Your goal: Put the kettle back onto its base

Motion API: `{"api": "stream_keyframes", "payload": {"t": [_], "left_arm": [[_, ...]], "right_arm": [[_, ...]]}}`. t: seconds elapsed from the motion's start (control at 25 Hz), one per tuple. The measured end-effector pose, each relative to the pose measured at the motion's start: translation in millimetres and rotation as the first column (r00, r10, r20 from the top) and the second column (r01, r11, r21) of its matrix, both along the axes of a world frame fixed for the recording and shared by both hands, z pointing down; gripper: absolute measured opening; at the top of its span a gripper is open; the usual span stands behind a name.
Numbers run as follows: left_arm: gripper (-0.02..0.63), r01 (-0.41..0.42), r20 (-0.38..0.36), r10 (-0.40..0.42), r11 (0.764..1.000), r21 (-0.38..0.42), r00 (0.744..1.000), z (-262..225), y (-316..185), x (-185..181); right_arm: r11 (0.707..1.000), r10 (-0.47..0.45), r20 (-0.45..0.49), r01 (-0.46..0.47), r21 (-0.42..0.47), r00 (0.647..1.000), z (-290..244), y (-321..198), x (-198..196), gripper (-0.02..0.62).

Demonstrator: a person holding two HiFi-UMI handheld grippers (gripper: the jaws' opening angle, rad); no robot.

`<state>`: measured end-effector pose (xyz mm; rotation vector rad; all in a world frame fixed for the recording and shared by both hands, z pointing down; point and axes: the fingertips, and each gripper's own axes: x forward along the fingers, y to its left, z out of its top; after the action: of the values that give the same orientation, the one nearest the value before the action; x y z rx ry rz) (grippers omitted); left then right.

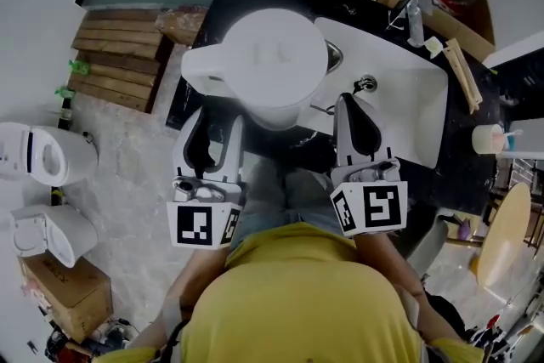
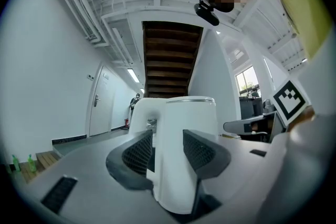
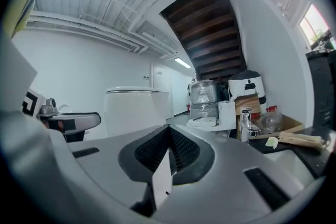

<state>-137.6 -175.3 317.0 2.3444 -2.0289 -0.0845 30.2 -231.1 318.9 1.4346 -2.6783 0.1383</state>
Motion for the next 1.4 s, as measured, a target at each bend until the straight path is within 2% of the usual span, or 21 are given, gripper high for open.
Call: {"api": "stream_keyframes", "payload": {"t": [0.16, 0.32, 0.56, 1.08, 1.4], "left_arm": [[0.182, -0.025, 0.006, 0.025, 1.000, 0.013, 1.000, -11, 1, 16], [0.113, -0.052, 0.009, 0.051, 0.998, 0.033, 0.999, -22, 5, 24], [0.019, -0.108, -0.025, 0.109, 0.994, 0.034, 0.994, -30, 19, 31], [0.011, -0.217, -0.062, 0.218, 0.976, 0.014, 0.974, -53, 96, 40], [0.011, -0.260, -0.067, 0.259, 0.966, 0.000, 0.964, -50, 124, 53]], "right_arm": [[1.000, -0.021, 0.005, 0.021, 0.003, 1.000, -5, 12, -5, 0.015], [0.999, -0.029, 0.004, 0.029, 0.013, 1.000, -11, 22, -12, 0.016], [0.999, 0.000, 0.005, 0.000, 0.046, 1.000, -28, 45, -18, 0.015], [0.996, 0.029, -0.002, -0.029, 0.088, 1.000, -57, 143, -40, 0.015], [0.996, 0.025, -0.005, -0.024, 0.091, 1.000, -62, 169, -39, 0.015]]}}
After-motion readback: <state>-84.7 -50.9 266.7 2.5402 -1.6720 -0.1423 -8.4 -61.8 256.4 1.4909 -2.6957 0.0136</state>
